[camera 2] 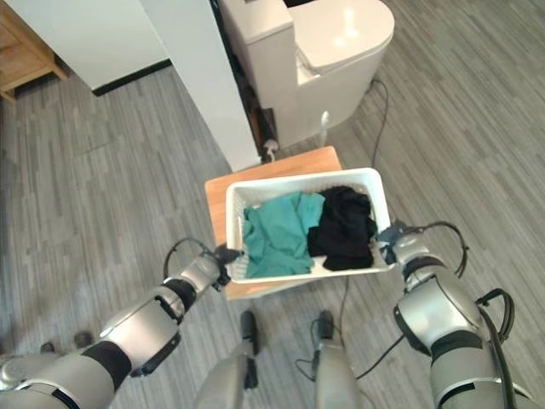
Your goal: Grab the laundry basket,head to the washer,open it,put in the laundry and shut it.
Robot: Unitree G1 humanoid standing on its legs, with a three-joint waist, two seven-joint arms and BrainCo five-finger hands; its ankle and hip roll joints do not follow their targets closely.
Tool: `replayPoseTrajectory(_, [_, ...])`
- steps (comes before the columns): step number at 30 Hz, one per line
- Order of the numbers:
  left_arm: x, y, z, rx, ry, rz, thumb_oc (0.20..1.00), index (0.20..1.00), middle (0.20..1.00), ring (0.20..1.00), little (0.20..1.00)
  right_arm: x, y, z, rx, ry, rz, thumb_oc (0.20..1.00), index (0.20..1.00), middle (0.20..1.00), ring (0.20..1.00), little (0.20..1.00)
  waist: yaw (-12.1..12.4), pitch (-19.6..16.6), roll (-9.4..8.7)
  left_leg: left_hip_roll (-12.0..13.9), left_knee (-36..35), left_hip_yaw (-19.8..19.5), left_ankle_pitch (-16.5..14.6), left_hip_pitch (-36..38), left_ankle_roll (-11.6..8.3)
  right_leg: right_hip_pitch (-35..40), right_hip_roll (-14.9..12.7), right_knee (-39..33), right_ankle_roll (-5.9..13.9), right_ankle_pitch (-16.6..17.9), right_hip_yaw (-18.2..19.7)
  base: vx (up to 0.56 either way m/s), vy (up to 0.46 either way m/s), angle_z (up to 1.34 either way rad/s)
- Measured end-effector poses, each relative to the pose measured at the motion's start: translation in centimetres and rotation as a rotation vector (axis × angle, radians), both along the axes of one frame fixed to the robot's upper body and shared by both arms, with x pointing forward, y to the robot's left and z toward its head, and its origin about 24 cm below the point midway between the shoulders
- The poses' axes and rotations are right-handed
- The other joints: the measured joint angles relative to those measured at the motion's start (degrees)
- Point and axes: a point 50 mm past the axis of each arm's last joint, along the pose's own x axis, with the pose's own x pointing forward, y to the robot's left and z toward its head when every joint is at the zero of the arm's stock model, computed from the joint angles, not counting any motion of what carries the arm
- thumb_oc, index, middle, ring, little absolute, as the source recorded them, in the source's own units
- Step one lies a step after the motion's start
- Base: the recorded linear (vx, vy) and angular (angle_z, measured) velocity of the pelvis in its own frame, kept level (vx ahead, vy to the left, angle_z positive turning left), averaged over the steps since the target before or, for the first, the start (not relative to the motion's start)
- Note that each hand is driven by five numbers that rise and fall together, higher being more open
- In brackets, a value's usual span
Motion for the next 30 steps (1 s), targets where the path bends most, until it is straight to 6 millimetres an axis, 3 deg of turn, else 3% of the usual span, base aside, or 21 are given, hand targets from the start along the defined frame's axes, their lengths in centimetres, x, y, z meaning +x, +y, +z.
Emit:
replayPoseTrajectory(15, [0.8,0.3,1.1,-0.018,-0.061,0.006,0.2,0.2,0.2,0.2,0.2,0.1,-0.7,0.8,-0.004,-0.044,0.011,0.2,0.2,0.2,0.2,0.2,-0.14,1.87,0.01,-0.06,-0.8,0.01,0.27,2.12,0.08,3.97,0.23,-4.7,0.21,2.07,-0.21,0.0,-0.002,0.0])
replayPoseTrajectory(20, [0.2,0.5,0.7,-0.05,-0.076,-0.017,0.2,0.2,0.2,0.2,0.2,-0.6,-1.3,0.2,0.018,-0.078,0.043,0.2,0.2,0.2,0.2,0.2,-0.06,2.09,-0.24,-0.14,-1.54,-0.08,0.25,6.87,0.02,9.97,0.39,-7.58,0.27,2.32,-0.58,0.05,-0.025,0.04])
replayPoseTrajectory(24, [-0.9,0.7,0.8,-0.122,-0.139,-0.098,0.2,0.2,0.2,0.2,0.2,-3.5,-3.3,0.7,0.063,-0.216,0.096,0.2,0.2,0.2,0.2,0.2,-0.03,2.04,-0.52,0.06,-2.0,-0.2,0.22,9.74,0.0,13.8,0.38,-8.84,0.36,2.45,-1.62,0.05,0.019,0.09])
replayPoseTrajectory(26, [-1.7,1.2,1.7,-0.144,-0.179,-0.181,0.2,0.2,0.2,0.2,0.2,-6.4,-3.8,2.2,0.059,-0.305,0.192,0.2,0.2,0.2,0.2,0.2,0.01,1.86,-1.29,-0.25,-1.33,-0.86,-0.13,10.72,-0.37,14.49,0.24,-8.75,0.45,2.16,-0.67,-0.05,0.146,-0.22])
replayPoseTrajectory(27, [-1.2,1.4,2.2,-0.149,-0.191,-0.168,0.2,0.2,0.2,0.2,0.2,-6.4,-4.1,2.2,0.074,-0.311,0.166,0.2,0.2,0.2,0.2,0.2,-0.25,1.87,-2.88,-0.44,1.55,-3.46,-0.44,10.13,-1.22,13.76,-0.84,-7.91,0.08,2.13,0.96,-0.05,0.288,-0.58])
replayPoseTrajectory(28, [-0.8,1.6,2.7,-0.144,-0.207,-0.165,0.2,0.2,0.2,0.2,0.2,-6.3,-4.0,2.4,0.075,-0.311,0.176,0.2,0.2,0.2,0.2,0.2,0.33,1.74,-4.95,-2.76,5.81,-11.14,-0.93,8.27,-1.65,12.23,-2.11,-6.35,-0.35,1.79,3.41,-0.01,0.318,-1.33])
replayPoseTrajectory(29, [-0.5,1.6,3.7,-0.197,-0.239,-0.172,0.2,0.2,0.2,0.2,0.2,-6.0,-4.2,2.4,0.078,-0.312,0.162,0.2,0.2,0.2,0.2,0.2,0.21,1.51,-5.62,-4.98,12.93,-27.85,-7.64,8.35,-2.7,11.74,-1.87,-5.98,1.46,3.12,7.94,0.01,0.45,-1.55])
replayPoseTrajectory(30, [-0.3,1.2,4.2,-0.22,-0.254,-0.177,0.2,0.2,0.2,0.2,0.2,-6.5,-4.6,1.6,0.088,-0.287,0.139,0.2,0.2,0.2,0.2,0.2,-0.6,1.28,-5.37,-5.6,17.6,-33.15,-13.04,9.03,-3.95,11.94,-1.07,-5.73,2.09,3.47,10.25,-0.07,0.609,-1.72])
